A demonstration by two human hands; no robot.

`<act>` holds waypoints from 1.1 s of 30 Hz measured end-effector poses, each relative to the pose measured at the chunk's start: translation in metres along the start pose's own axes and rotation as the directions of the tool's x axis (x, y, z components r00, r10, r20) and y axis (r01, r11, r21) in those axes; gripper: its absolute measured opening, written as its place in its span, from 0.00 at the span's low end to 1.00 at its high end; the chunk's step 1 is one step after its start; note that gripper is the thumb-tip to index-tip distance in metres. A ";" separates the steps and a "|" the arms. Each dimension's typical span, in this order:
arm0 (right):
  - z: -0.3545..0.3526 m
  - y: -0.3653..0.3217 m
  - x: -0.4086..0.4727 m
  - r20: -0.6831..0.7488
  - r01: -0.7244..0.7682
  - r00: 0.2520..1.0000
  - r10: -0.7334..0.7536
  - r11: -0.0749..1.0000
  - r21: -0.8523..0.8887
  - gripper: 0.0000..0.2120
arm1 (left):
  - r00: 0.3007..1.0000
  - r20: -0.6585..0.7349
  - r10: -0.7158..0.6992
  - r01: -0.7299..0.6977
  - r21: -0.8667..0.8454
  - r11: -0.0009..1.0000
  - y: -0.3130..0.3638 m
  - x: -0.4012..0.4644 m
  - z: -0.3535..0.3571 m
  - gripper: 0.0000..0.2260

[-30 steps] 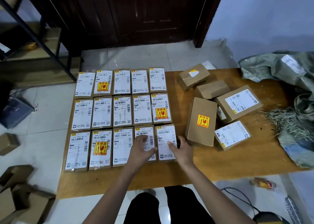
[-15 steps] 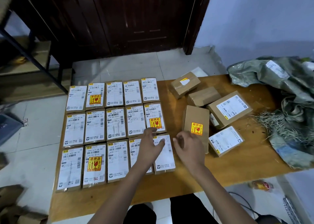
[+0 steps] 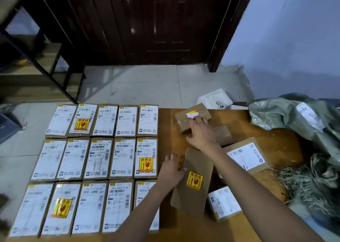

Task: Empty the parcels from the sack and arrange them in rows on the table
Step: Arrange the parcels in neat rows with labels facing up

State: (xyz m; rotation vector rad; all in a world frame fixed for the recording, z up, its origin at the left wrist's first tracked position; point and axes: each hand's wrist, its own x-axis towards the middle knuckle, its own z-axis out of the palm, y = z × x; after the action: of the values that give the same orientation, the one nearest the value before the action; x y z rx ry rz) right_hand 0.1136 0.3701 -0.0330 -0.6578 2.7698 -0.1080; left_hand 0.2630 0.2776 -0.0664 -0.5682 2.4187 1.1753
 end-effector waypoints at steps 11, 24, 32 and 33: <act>0.000 0.009 0.092 0.285 0.264 0.939 -0.192 0.934 -0.242 0.46 | 0.996 0.079 -0.031 0.037 -0.076 0.996 0.030 0.017 0.028 0.21; -0.027 0.014 0.076 0.054 -0.079 0.996 0.064 0.487 0.870 0.49 | 0.991 -0.137 0.001 -0.042 -0.296 0.954 0.022 0.029 -0.017 0.11; -0.021 0.005 0.054 0.453 -0.421 0.891 -0.024 -0.413 0.807 0.30 | 0.964 -0.257 -0.067 -0.084 -0.535 0.841 0.015 0.055 -0.115 0.09; -0.018 0.000 0.049 0.475 -0.439 0.880 -0.017 -0.409 0.800 0.28 | 0.976 -0.206 -0.075 -0.055 -0.561 0.826 0.016 0.057 -0.119 0.11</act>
State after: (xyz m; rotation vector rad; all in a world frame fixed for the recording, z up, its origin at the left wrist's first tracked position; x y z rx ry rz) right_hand 0.0658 0.3481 -0.0285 0.4722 1.2623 -1.8738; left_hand 0.1869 0.1801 -0.0171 -0.9258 2.2036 1.9364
